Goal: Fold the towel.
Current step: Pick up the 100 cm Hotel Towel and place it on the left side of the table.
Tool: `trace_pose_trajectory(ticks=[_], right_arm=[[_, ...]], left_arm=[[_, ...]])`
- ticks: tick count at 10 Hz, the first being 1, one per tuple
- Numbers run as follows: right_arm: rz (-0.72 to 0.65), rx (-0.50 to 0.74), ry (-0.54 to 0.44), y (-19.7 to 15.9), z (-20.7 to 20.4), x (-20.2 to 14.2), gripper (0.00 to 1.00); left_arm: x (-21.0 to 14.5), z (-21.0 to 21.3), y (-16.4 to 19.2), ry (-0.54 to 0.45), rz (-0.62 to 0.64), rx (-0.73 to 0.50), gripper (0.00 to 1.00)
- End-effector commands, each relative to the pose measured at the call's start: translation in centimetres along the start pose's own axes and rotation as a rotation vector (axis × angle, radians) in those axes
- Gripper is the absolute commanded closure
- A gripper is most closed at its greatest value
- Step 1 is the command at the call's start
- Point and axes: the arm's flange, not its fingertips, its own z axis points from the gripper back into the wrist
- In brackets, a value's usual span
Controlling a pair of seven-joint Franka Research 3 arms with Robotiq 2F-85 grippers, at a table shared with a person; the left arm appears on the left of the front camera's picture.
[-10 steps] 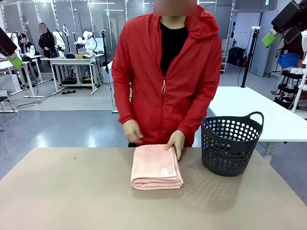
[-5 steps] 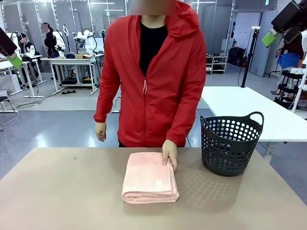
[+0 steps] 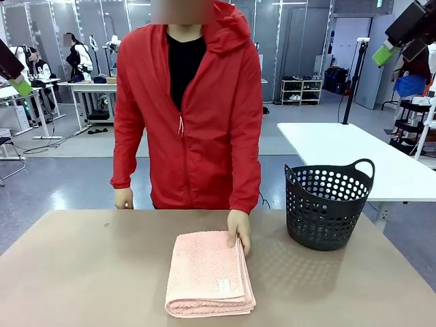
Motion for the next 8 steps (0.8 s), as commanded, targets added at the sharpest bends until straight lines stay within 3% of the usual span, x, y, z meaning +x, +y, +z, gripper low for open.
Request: trace_pose_trajectory(ticks=[1,5,6,8], right_arm=[[0.000,0.003,0.004,0.0,0.0,0.0,0.00],[0.000,0.003,0.004,0.0,0.0,0.0,0.00],[0.000,0.003,0.004,0.0,0.0,0.0,0.00],[0.000,0.003,0.004,0.0,0.0,0.0,0.00]], left_arm=[[-0.2,0.0,0.1,0.009,-0.002,-0.003,0.00],[0.0,0.0,0.0,0.000,0.000,0.000,0.00],[0.4,0.2,-0.2,0.011,0.048,-0.087,0.00],[-0.3,-4.0,0.0,0.078,0.150,-0.191,0.00]])
